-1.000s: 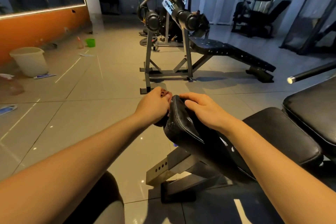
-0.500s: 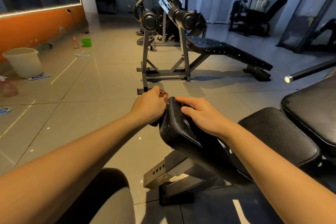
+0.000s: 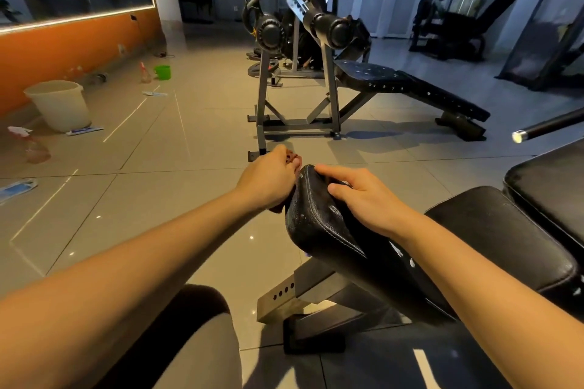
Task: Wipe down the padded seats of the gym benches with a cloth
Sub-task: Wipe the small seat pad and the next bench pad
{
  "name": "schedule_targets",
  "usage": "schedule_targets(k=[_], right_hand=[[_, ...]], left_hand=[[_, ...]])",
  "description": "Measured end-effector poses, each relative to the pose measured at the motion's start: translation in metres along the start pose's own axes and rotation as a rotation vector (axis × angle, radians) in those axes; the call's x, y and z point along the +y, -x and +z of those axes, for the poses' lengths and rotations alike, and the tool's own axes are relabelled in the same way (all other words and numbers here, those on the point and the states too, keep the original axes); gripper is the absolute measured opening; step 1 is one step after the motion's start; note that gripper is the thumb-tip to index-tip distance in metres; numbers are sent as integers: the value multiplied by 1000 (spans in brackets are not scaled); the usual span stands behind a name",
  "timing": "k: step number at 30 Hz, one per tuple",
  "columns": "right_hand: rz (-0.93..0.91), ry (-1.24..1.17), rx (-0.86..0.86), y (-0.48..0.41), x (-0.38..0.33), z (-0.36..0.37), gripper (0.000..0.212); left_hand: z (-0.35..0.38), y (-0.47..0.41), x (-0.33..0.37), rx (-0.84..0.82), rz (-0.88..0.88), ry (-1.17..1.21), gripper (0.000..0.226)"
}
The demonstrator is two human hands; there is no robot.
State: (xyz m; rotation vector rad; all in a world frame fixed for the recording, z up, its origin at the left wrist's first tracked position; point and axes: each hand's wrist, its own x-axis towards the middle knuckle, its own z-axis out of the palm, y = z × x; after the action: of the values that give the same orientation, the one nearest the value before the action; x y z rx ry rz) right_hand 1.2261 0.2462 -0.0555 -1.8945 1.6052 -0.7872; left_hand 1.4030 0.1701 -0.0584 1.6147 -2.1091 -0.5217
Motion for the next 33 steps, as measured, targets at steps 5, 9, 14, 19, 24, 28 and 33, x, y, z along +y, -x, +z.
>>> schedule_targets(k=[5,9,14,19,24,28,33], right_hand=[[-12,5,-12,-3,3,-2,48],[-45,-14,-8,-6,2,-2,48],[-26,-37,11,-3,1,0,50],[-25,-30,-4,-2,2,1,48],[-21,-26,-4,-3,2,2,49],[-22,-25,10,-2,2,4,50],[-23,0,9,-2,2,3,49]], left_hand=[[-2,100,-2,12,153,107,18],[-6,58,4,40,153,-29,21],[-7,-1,4,-22,59,-87,25],[-5,87,-2,32,206,87,16],[-3,36,0,21,140,-13,22],[-4,1,-3,-26,74,9,29],[-3,80,-3,56,243,165,35]])
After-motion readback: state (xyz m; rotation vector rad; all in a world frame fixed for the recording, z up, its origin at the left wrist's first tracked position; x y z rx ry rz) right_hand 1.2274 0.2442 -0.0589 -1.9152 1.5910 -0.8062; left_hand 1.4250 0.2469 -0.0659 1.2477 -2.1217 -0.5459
